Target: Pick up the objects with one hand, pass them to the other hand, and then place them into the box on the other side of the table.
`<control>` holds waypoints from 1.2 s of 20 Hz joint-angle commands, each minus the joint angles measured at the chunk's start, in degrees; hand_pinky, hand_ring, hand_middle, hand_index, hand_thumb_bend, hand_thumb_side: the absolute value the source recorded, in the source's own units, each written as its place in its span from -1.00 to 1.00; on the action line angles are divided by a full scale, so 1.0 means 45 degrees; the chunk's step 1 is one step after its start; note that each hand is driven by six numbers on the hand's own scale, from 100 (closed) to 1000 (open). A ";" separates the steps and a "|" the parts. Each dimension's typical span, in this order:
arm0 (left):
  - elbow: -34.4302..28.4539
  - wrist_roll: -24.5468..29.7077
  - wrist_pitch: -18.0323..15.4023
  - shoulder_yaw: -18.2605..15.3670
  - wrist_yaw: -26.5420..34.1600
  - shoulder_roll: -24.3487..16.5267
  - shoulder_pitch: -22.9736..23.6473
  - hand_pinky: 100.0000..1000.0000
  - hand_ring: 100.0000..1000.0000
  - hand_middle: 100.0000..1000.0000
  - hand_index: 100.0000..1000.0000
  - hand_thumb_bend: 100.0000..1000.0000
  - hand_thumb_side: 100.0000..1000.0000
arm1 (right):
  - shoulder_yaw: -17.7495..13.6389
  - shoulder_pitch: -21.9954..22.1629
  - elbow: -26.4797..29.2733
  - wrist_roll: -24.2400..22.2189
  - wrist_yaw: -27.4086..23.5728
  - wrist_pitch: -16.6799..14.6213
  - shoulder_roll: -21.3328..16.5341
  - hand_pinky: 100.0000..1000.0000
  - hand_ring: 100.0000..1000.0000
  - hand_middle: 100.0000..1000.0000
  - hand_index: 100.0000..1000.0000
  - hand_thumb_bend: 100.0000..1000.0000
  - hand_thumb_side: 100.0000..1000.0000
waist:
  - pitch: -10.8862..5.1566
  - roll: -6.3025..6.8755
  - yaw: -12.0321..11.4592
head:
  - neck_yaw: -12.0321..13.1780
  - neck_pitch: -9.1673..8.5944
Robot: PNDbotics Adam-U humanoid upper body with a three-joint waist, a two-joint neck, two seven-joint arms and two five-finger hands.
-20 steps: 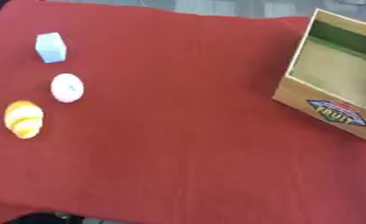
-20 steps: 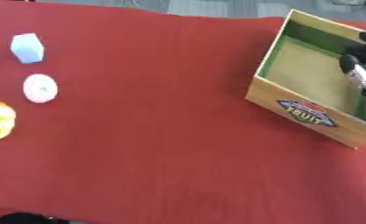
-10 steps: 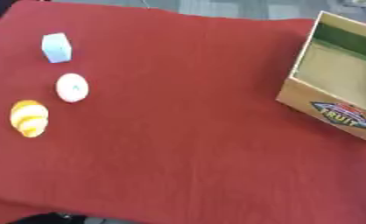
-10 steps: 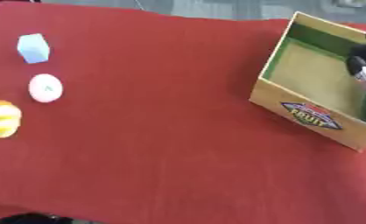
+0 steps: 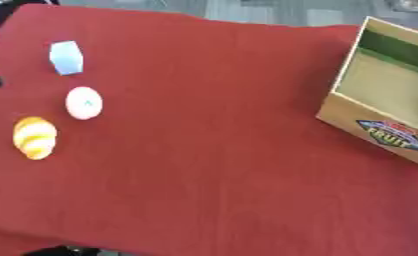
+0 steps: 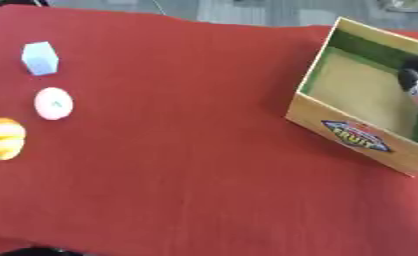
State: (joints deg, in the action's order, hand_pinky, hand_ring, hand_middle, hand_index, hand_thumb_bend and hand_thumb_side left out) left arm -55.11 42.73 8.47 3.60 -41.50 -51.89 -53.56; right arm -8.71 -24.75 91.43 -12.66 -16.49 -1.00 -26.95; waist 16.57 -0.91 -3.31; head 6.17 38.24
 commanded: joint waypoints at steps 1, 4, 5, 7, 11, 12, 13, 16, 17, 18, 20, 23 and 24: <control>0.0023 -0.0137 -0.0082 -0.0193 -0.0160 -0.0213 -0.0374 0.76 0.61 0.51 0.58 0.50 -1.00 | -0.0037 -0.0226 0.0167 -0.0051 0.0051 -0.0029 -0.0366 0.72 0.70 0.44 0.76 -0.44 -0.69 | -0.0199 0.0049 0.0050 | 0.0069 -0.0285; 0.0075 -0.0190 -0.0175 -0.0148 -0.0184 -0.0038 -0.0539 0.76 0.61 0.51 0.58 0.51 -1.00 | -0.0028 -0.0264 0.0173 -0.0055 0.0057 -0.0040 -0.0368 0.72 0.70 0.44 0.76 -0.44 -0.68 | -0.0127 0.0054 0.0130 | 0.0052 -0.0315; 0.0076 -0.0196 -0.0206 -0.0128 -0.0192 0.0008 -0.0584 0.76 0.61 0.51 0.58 0.52 -1.00 | -0.0026 -0.0272 0.0175 -0.0058 0.0063 -0.0043 -0.0368 0.72 0.70 0.44 0.76 -0.44 -0.68 | -0.0102 0.0058 0.0157 | 0.0042 -0.0319; 0.0073 -0.0244 -0.0263 -0.0107 -0.0226 0.0090 -0.0679 0.76 0.61 0.51 0.59 0.52 -1.00 | -0.0026 -0.0299 0.0180 -0.0060 0.0080 -0.0051 -0.0377 0.72 0.70 0.44 0.76 -0.44 -0.68 | -0.0032 0.0070 0.0235 | 0.0045 -0.0361; 0.0138 -0.0376 -0.0285 -0.0134 -0.0321 0.0189 -0.0810 0.75 0.61 0.51 0.58 0.50 -1.00 | -0.0018 -0.0369 0.0193 -0.0073 0.0119 -0.0069 -0.0400 0.72 0.70 0.44 0.76 -0.44 -0.67 | 0.0135 0.0109 0.0398 | 0.0142 -0.0463; 0.0159 -0.0403 -0.0285 -0.0148 -0.0351 0.0205 -0.0841 0.75 0.60 0.51 0.58 0.48 -1.00 | -0.0014 -0.0392 0.0198 -0.0078 0.0130 -0.0071 -0.0403 0.72 0.70 0.44 0.76 -0.44 -0.67 | 0.0190 0.0124 0.0453 | 0.0200 -0.0481; 0.0176 -0.0434 -0.0288 -0.0164 -0.0378 0.0218 -0.0865 0.75 0.60 0.51 0.58 0.47 -1.00 | -0.0008 -0.0416 0.0202 -0.0085 0.0142 -0.0073 -0.0405 0.72 0.70 0.44 0.76 -0.44 -0.67 | 0.0233 0.0136 0.0501 | 0.0243 -0.0490; 0.0254 -0.0509 -0.0264 -0.0239 -0.0420 0.0259 -0.0924 0.75 0.60 0.51 0.57 0.44 -1.00 | 0.0006 -0.0516 0.0224 -0.0103 0.0170 -0.0080 -0.0409 0.72 0.70 0.44 0.76 -0.44 -0.67 | 0.0372 0.0185 0.0681 | 0.0386 -0.0376; 0.0283 -0.0530 -0.0251 -0.0264 -0.0435 0.0263 -0.0939 0.75 0.60 0.50 0.56 0.43 -1.00 | 0.0012 -0.0548 0.0232 -0.0110 0.0173 -0.0083 -0.0405 0.72 0.70 0.44 0.76 -0.44 -0.67 | 0.0403 0.0192 0.0733 | 0.0416 -0.0329; 0.0314 -0.0563 -0.0232 -0.0296 -0.0459 0.0261 -0.0955 0.75 0.60 0.50 0.56 0.42 -1.00 | 0.0016 -0.0580 0.0244 -0.0115 0.0168 -0.0090 -0.0403 0.72 0.70 0.44 0.76 -0.44 -0.67 | 0.0439 0.0193 0.0798 | 0.0433 -0.0266; 0.0378 -0.0614 -0.0203 -0.0342 -0.0546 0.0241 -0.0971 0.75 0.61 0.51 0.56 0.42 -1.00 | 0.0018 -0.0624 0.0270 -0.0120 0.0158 -0.0111 -0.0412 0.72 0.70 0.44 0.76 -0.44 -0.67 | 0.0506 0.0193 0.0910 | 0.0494 -0.0194; 0.0441 -0.0632 -0.0165 -0.0416 -0.0717 0.0189 -0.1006 0.75 0.61 0.51 0.56 0.43 -1.00 | 0.0005 -0.0639 0.0264 -0.0094 0.0182 -0.0134 -0.0428 0.72 0.70 0.44 0.76 -0.44 -0.66 | 0.0602 0.0197 0.1050 | 0.0645 -0.0211; 0.0451 -0.0648 -0.0151 -0.0446 -0.0750 0.0169 -0.1017 0.75 0.61 0.51 0.56 0.44 -1.00 | 0.0001 -0.0646 0.0262 -0.0089 0.0191 -0.0145 -0.0430 0.72 0.70 0.44 0.76 -0.44 -0.66 | 0.0638 0.0196 0.1093 | 0.0689 -0.0251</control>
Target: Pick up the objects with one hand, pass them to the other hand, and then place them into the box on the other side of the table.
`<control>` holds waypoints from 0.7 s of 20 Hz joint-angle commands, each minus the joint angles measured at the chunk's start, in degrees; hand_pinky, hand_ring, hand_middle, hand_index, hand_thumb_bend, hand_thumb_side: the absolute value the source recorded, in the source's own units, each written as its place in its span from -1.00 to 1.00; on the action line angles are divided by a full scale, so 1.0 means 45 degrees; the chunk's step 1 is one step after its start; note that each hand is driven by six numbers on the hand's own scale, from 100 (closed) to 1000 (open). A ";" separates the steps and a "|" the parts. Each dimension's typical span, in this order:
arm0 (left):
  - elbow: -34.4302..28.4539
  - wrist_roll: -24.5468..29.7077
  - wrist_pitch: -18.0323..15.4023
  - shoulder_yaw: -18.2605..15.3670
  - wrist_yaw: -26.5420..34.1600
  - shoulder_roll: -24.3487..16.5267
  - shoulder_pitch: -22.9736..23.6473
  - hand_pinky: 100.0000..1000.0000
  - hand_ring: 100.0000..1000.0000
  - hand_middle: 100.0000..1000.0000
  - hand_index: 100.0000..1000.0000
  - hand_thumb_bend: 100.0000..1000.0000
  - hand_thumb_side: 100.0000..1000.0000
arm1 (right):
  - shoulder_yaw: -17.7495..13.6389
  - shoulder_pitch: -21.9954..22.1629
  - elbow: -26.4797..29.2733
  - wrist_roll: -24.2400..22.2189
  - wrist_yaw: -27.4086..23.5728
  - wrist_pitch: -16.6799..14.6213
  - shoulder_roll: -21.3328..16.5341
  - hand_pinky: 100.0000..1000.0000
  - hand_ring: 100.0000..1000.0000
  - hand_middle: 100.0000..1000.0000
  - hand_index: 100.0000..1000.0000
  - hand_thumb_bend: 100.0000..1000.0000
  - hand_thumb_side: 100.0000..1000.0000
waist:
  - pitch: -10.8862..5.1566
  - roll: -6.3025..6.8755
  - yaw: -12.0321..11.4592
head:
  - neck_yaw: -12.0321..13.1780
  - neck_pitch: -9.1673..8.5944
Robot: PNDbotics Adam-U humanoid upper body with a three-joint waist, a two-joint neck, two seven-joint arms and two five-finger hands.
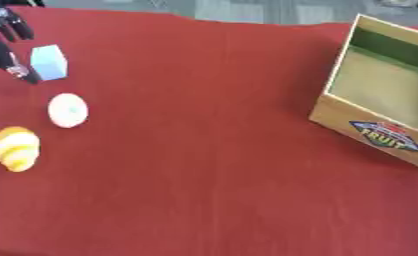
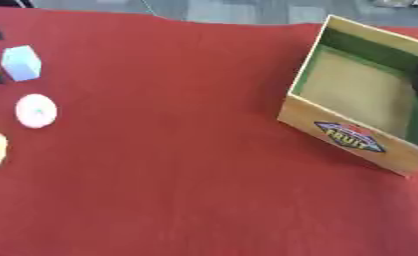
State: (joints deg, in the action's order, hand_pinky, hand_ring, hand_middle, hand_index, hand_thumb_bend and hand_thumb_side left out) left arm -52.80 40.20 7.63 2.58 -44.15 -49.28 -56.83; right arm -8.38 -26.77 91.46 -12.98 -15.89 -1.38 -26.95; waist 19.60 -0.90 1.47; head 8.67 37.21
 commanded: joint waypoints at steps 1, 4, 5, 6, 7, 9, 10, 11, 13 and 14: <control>-0.0058 -0.0092 0.0044 -0.0238 -0.0186 -0.0436 -0.0298 0.75 0.61 0.51 0.56 0.44 -1.00 | -0.0075 -0.0203 0.0252 -0.0012 0.0067 -0.0070 -0.0428 0.72 0.70 0.44 0.76 -0.44 -0.66 | -0.0005 0.0189 0.0063 | 0.0162 -0.0060; -0.0079 -0.0086 0.0087 -0.0300 -0.0248 -0.0561 -0.0324 0.75 0.62 0.51 0.57 0.44 -1.00 | -0.0088 -0.0209 0.0253 0.0005 0.0088 -0.0110 -0.0465 0.72 0.70 0.44 0.76 -0.44 -0.66 | 0.0082 0.0176 0.0122 | 0.0250 -0.0185; -0.0096 -0.0055 0.0103 -0.0322 -0.0257 -0.0595 -0.0337 0.75 0.62 0.51 0.56 0.42 -1.00 | -0.0091 -0.0212 0.0248 0.0011 0.0096 -0.0118 -0.0469 0.72 0.70 0.44 0.76 -0.44 -0.67 | 0.0109 0.0176 0.0134 | 0.0283 -0.0224; -0.0145 0.0004 0.0100 -0.0350 -0.0209 -0.0624 -0.0346 0.75 0.61 0.51 0.56 0.41 -1.00 | -0.0092 -0.0214 0.0243 0.0012 0.0107 -0.0120 -0.0463 0.72 0.70 0.44 0.76 -0.43 -0.65 | 0.0141 0.0177 0.0147 | 0.0318 -0.0261; -0.0219 0.0077 0.0091 -0.0388 -0.0073 -0.0660 -0.0342 0.75 0.60 0.51 0.56 0.39 -1.00 | -0.0092 -0.0216 0.0241 0.0012 0.0120 -0.0123 -0.0459 0.72 0.70 0.44 0.76 -0.43 -0.65 | 0.0172 0.0180 0.0158 | 0.0343 -0.0290; -0.0362 0.0196 0.0129 -0.0425 0.0213 -0.0758 -0.0318 0.75 0.60 0.51 0.56 0.37 -1.00 | -0.0089 -0.0225 0.0237 0.0012 0.0147 -0.0125 -0.0461 0.72 0.70 0.44 0.76 -0.43 -0.65 | 0.0232 0.0192 0.0174 | 0.0412 -0.0309; -0.0418 0.0214 0.0173 -0.0422 0.0228 -0.0825 -0.0309 0.75 0.61 0.51 0.56 0.37 -1.00 | -0.0080 -0.0243 0.0240 0.0005 0.0158 -0.0128 -0.0461 0.72 0.70 0.44 0.76 -0.43 -0.65 | 0.0262 0.0202 0.0189 | 0.0490 -0.0335; -0.0454 0.0194 0.0228 -0.0450 0.0198 -0.0882 -0.0306 0.75 0.61 0.51 0.56 0.36 -1.00 | -0.0068 -0.0264 0.0242 -0.0006 0.0169 -0.0128 -0.0460 0.72 0.70 0.44 0.76 -0.43 -0.64 | 0.0296 0.0211 0.0213 | 0.0577 -0.0372; -0.0437 0.0095 0.0367 -0.0577 0.0186 -0.0974 -0.0294 0.75 0.61 0.51 0.55 0.31 -1.00 | -0.0043 -0.0308 0.0244 -0.0030 0.0197 -0.0126 -0.0458 0.72 0.70 0.44 0.76 -0.43 -0.64 | 0.0368 0.0237 0.0276 | 0.0760 -0.0456; -0.0389 0.0007 0.0463 -0.0644 0.0160 -0.1018 -0.0291 0.75 0.61 0.51 0.55 0.26 -1.00 | -0.0035 -0.0327 0.0243 -0.0038 0.0210 -0.0123 -0.0454 0.72 0.70 0.44 0.76 -0.43 -0.64 | 0.0402 0.0249 0.0305 | 0.0837 -0.0496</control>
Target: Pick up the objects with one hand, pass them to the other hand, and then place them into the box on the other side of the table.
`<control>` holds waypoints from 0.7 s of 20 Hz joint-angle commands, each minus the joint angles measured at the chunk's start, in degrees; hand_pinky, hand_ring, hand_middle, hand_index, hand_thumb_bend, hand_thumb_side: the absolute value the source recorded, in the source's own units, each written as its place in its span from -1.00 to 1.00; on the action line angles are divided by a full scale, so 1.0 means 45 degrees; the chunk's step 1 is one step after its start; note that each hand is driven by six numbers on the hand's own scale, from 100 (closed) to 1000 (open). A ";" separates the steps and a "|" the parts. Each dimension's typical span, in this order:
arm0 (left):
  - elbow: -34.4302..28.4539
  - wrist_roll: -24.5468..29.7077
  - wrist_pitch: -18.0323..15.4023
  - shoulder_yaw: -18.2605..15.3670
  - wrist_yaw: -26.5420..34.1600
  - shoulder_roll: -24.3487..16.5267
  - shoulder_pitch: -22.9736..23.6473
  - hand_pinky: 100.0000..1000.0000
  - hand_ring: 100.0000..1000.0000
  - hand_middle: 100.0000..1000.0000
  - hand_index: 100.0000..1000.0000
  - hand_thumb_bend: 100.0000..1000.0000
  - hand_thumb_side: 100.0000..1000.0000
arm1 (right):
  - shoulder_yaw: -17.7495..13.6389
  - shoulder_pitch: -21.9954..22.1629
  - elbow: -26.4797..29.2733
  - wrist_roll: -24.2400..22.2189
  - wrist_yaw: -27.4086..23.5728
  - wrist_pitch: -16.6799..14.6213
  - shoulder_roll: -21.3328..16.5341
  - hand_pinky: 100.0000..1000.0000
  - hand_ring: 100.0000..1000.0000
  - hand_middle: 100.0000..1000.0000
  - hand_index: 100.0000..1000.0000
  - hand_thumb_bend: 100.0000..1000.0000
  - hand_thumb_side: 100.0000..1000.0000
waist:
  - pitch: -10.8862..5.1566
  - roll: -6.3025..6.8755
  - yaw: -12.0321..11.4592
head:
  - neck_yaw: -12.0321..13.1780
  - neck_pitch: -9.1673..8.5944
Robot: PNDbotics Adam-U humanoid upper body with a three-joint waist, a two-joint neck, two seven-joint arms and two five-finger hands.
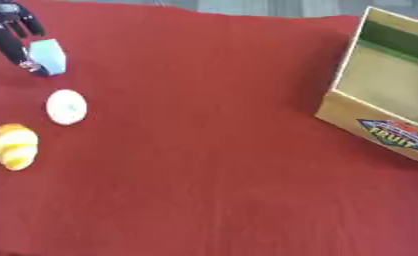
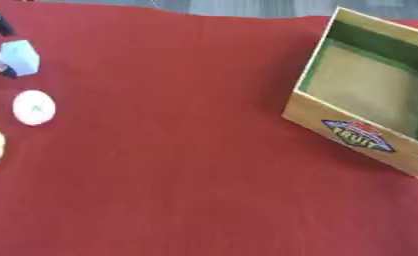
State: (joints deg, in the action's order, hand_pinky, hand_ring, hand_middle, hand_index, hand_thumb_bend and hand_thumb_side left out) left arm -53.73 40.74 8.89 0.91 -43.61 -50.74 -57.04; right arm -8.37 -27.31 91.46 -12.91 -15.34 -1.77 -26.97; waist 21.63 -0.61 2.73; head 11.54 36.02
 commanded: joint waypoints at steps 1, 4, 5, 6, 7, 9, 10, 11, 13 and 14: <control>-0.0111 -0.0219 0.0279 -0.0344 -0.0009 -0.0724 -0.0252 0.75 0.61 0.51 0.55 0.24 -1.00 | -0.0030 -0.0222 0.0243 -0.0061 0.0101 -0.0034 -0.0443 0.72 0.70 0.44 0.76 -0.43 -0.64 | -0.0016 0.0191 0.0053 | 0.0257 -0.0265; 0.0058 -0.0462 0.0430 -0.0479 -0.0054 -0.0776 -0.0281 0.75 0.61 0.51 0.54 0.20 -1.00 | -0.0023 -0.0227 0.0237 -0.0069 0.0147 -0.0043 -0.0451 0.72 0.70 0.44 0.76 -0.42 -0.63 | 0.0072 0.0197 0.0113 | 0.0334 -0.0308; 0.0127 -0.0503 0.0484 -0.0511 -0.0075 -0.0785 -0.0277 0.75 0.61 0.51 0.54 0.19 -1.00 | -0.0020 -0.0242 0.0236 -0.0066 0.0156 -0.0049 -0.0449 0.72 0.70 0.44 0.76 -0.43 -0.63 | 0.0102 0.0211 0.0143 | 0.0377 -0.0323; 0.0201 -0.0525 0.0538 -0.0535 -0.0103 -0.0791 -0.0257 0.76 0.61 0.52 0.54 0.19 -1.00 | -0.0012 -0.0262 0.0239 -0.0063 0.0161 -0.0054 -0.0438 0.71 0.70 0.44 0.76 -0.43 -0.63 | 0.0129 0.0232 0.0171 | 0.0430 -0.0339; 0.0281 -0.0527 0.0590 -0.0550 -0.0151 -0.0799 -0.0221 0.76 0.62 0.52 0.54 0.20 -1.00 | 0.0003 -0.0284 0.0247 -0.0070 0.0170 -0.0056 -0.0421 0.71 0.70 0.44 0.76 -0.43 -0.63 | 0.0154 0.0257 0.0203 | 0.0512 -0.0347; 0.0421 -0.0549 0.0685 -0.0609 -0.0263 -0.0810 -0.0170 0.76 0.62 0.52 0.54 0.20 -1.00 | 0.0025 -0.0296 0.0255 -0.0090 0.0205 -0.0054 -0.0403 0.71 0.70 0.44 0.76 -0.43 -0.62 | 0.0207 0.0294 0.0267 | 0.0682 -0.0360; 0.0482 -0.0574 0.0724 -0.0648 -0.0298 -0.0805 -0.0160 0.76 0.62 0.52 0.54 0.19 -1.00 | 0.0028 -0.0296 0.0253 -0.0093 0.0225 -0.0053 -0.0403 0.71 0.70 0.44 0.76 -0.43 -0.62 | 0.0230 0.0305 0.0292 | 0.0736 -0.0368; 0.0552 -0.0609 0.0766 -0.0688 -0.0319 -0.0792 -0.0148 0.76 0.62 0.52 0.54 0.19 -1.00 | 0.0031 -0.0304 0.0244 -0.0091 0.0243 -0.0050 -0.0402 0.71 0.70 0.44 0.76 -0.44 -0.62 | 0.0252 0.0319 0.0323 | 0.0790 -0.0370; 0.0666 -0.0674 0.0809 -0.0729 -0.0344 -0.0773 -0.0127 0.75 0.62 0.52 0.54 0.19 -1.00 | 0.0041 -0.0327 0.0229 -0.0088 0.0261 -0.0045 -0.0384 0.71 0.69 0.43 0.76 -0.44 -0.62 | 0.0277 0.0335 0.0368 | 0.0856 -0.0368; 0.0711 -0.0707 0.0824 -0.0744 -0.0350 -0.0769 -0.0124 0.75 0.62 0.52 0.54 0.18 -1.00 | 0.0047 -0.0333 0.0225 -0.0090 0.0267 -0.0043 -0.0374 0.71 0.69 0.43 0.76 -0.44 -0.61 | 0.0287 0.0336 0.0382 | 0.0861 -0.0372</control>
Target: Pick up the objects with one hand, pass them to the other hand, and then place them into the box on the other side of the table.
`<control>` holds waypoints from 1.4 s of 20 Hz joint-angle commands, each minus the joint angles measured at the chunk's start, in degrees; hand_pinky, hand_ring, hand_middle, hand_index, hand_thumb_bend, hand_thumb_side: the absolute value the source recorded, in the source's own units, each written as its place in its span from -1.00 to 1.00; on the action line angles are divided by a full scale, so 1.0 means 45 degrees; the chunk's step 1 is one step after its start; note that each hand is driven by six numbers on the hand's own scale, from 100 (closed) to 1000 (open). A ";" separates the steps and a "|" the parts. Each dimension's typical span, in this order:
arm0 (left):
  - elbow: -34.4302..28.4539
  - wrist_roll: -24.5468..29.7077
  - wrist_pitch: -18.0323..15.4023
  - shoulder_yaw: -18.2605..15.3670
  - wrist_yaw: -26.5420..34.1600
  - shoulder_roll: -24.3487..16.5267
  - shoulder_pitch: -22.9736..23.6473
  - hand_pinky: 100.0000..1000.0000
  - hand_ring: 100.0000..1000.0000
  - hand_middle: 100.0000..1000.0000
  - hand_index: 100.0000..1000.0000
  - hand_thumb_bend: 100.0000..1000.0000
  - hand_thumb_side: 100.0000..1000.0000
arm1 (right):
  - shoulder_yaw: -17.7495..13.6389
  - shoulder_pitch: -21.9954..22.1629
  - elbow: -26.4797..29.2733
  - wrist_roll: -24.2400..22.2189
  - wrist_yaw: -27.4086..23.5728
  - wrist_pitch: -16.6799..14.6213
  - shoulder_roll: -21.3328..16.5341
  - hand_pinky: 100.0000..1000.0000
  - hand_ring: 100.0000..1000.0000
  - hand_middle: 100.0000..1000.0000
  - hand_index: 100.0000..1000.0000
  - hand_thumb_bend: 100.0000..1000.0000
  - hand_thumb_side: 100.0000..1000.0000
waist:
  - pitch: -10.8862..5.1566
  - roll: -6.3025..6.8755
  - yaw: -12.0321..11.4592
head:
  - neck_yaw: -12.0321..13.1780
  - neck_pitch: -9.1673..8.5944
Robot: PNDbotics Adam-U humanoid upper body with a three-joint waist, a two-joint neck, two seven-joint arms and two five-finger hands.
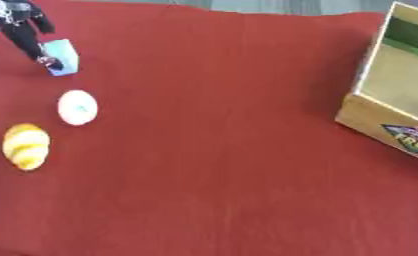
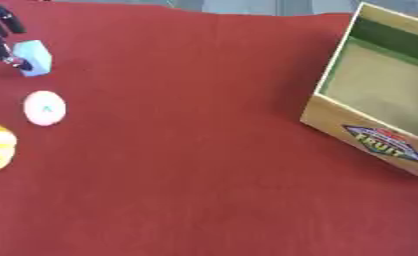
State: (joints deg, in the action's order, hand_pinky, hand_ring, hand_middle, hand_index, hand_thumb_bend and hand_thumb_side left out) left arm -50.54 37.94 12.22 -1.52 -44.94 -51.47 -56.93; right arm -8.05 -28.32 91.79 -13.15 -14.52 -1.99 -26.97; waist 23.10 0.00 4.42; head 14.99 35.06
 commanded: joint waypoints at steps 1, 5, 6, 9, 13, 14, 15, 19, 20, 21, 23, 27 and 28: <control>0.0041 -0.0123 0.0102 -0.0216 -0.0064 -0.0609 -0.0150 0.75 0.62 0.52 0.54 0.18 -1.00 | -0.0017 -0.0112 0.0150 -0.0042 0.0089 0.0004 -0.0368 0.71 0.69 0.43 0.76 -0.44 -0.61 | -0.0032 0.0198 0.0018 | 0.0092 -0.0166; 0.0172 -0.0248 0.0194 -0.0273 -0.0131 -0.0624 -0.0145 0.76 0.62 0.52 0.54 0.17 -1.00 | 0.0010 -0.0127 0.0145 -0.0066 0.0110 -0.0003 -0.0360 0.71 0.68 0.43 0.76 -0.45 -0.60 | 0.0003 0.0181 0.0046 | 0.0121 -0.0193; 0.0204 -0.0277 0.0218 -0.0288 -0.0149 -0.0627 -0.0139 0.76 0.62 0.52 0.54 0.16 -1.00 | 0.0015 -0.0123 0.0141 -0.0074 0.0120 -0.0006 -0.0355 0.71 0.68 0.43 0.76 -0.45 -0.60 | 0.0011 0.0174 0.0047 | 0.0128 -0.0194; 0.0298 -0.0438 0.0304 -0.0362 -0.0225 -0.0651 -0.0112 0.76 0.62 0.52 0.54 0.14 -1.00 | 0.0011 -0.0106 0.0129 -0.0074 0.0146 -0.0017 -0.0348 0.71 0.68 0.43 0.76 -0.45 -0.60 | 0.0046 0.0156 0.0062 | 0.0156 -0.0200; 0.0444 -0.0454 0.0301 -0.0413 -0.0168 -0.0657 -0.0068 0.75 0.62 0.52 0.53 0.11 -1.00 | 0.0007 -0.0084 0.0114 -0.0072 0.0181 -0.0034 -0.0338 0.71 0.68 0.42 0.76 -0.46 -0.59 | 0.0097 0.0134 0.0080 | 0.0182 -0.0228; 0.0480 -0.0424 0.0297 -0.0418 -0.0156 -0.0653 -0.0057 0.75 0.62 0.52 0.53 0.10 -1.00 | 0.0006 -0.0082 0.0114 -0.0069 0.0186 -0.0042 -0.0340 0.71 0.68 0.42 0.76 -0.46 -0.59 | 0.0112 0.0128 0.0088 | 0.0191 -0.0233; 0.0511 -0.0390 0.0290 -0.0422 -0.0144 -0.0644 -0.0044 0.75 0.62 0.52 0.53 0.09 -1.00 | 0.0003 -0.0083 0.0113 -0.0065 0.0190 -0.0050 -0.0346 0.71 0.68 0.42 0.76 -0.46 -0.59 | 0.0128 0.0124 0.0096 | 0.0195 -0.0241; 0.0600 -0.0336 0.0291 -0.0439 -0.0132 -0.0582 -0.0022 0.75 0.62 0.52 0.52 0.03 -1.00 | 0.0002 -0.0095 0.0108 -0.0052 0.0202 -0.0067 -0.0344 0.71 0.68 0.42 0.76 -0.46 -0.58 | 0.0185 0.0112 0.0126 | 0.0213 -0.0264; 0.0612 -0.0375 0.0294 -0.0449 -0.0136 -0.0562 -0.0027 0.75 0.61 0.51 0.51 0.02 -1.00 | 0.0001 -0.0095 0.0107 -0.0051 0.0205 -0.0071 -0.0345 0.71 0.68 0.42 0.76 -0.46 -0.58 | 0.0196 0.0111 0.0133 | 0.0217 -0.0267; 0.0611 -0.0443 0.0289 -0.0462 -0.0128 -0.0545 -0.0028 0.75 0.61 0.51 0.51 0.00 -1.00 | 0.0000 -0.0094 0.0103 -0.0050 0.0210 -0.0073 -0.0346 0.71 0.68 0.42 0.76 -0.46 -0.58 | 0.0208 0.0112 0.0141 | 0.0223 -0.0276; 0.0618 -0.0589 0.0271 -0.0478 -0.0079 -0.0520 -0.0022 0.74 0.60 0.50 0.48 -0.03 -1.00 | 0.0002 -0.0096 0.0098 -0.0053 0.0223 -0.0074 -0.0339 0.71 0.68 0.42 0.76 -0.46 -0.58 | 0.0230 0.0117 0.0161 | 0.0233 -0.0306; 0.0671 -0.0777 0.0225 -0.0469 0.0060 -0.0477 -0.0009 0.73 0.57 0.46 0.28 -0.15 -1.00 | 0.0002 -0.0081 0.0088 -0.0069 0.0255 -0.0072 -0.0316 0.71 0.68 0.43 0.76 -0.47 -0.57 | 0.0261 0.0117 0.0184 | 0.0225 -0.0345; 0.0691 -0.0764 0.0224 -0.0461 0.0082 -0.0466 -0.0012 0.72 0.56 0.45 0.25 -0.17 -1.00 | -0.0003 -0.0074 0.0085 -0.0070 0.0261 -0.0073 -0.0313 0.71 0.68 0.43 0.76 -0.48 -0.57 | 0.0262 0.0116 0.0181 | 0.0224 -0.0331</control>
State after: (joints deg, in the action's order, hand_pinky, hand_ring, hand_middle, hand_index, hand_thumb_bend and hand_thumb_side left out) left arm -47.11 34.87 13.28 -3.00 -44.93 -51.44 -56.41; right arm -8.06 -28.74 92.21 -13.29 -13.82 -2.41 -27.13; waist 24.50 0.00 5.29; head 15.82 34.30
